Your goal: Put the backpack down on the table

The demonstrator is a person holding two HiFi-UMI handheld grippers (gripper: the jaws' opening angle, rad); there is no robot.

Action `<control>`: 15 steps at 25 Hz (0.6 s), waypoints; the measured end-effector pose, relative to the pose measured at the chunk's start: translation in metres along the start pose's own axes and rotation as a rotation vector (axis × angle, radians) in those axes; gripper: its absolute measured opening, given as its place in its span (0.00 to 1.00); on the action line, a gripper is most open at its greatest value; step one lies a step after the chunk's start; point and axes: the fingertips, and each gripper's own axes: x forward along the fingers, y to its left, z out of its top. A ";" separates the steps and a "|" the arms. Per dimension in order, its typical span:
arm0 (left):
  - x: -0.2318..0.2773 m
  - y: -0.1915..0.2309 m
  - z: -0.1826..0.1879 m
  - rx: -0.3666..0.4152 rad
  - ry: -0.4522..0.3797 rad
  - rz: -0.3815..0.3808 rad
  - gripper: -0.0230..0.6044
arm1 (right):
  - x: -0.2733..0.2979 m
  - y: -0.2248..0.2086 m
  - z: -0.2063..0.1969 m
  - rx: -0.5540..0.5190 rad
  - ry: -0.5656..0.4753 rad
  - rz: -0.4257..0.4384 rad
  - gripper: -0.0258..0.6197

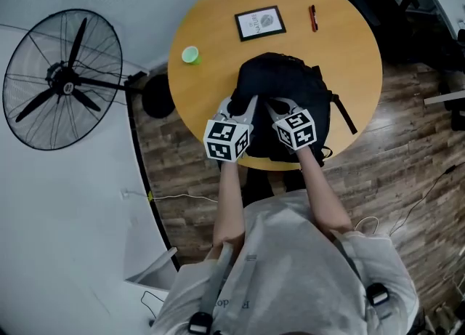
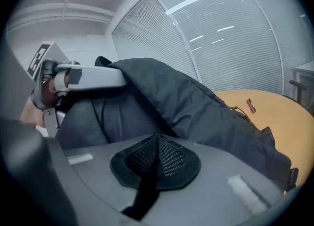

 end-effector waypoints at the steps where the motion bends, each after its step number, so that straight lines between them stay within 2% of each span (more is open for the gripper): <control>1: 0.002 0.005 -0.002 -0.001 0.006 -0.011 0.11 | 0.005 -0.001 -0.001 0.000 0.001 -0.017 0.04; 7: 0.019 0.038 -0.016 0.000 0.072 -0.096 0.11 | 0.034 -0.012 -0.009 0.028 0.041 -0.114 0.04; 15: 0.038 0.087 -0.035 -0.012 0.139 -0.181 0.11 | 0.076 -0.021 -0.017 -0.001 0.110 -0.226 0.04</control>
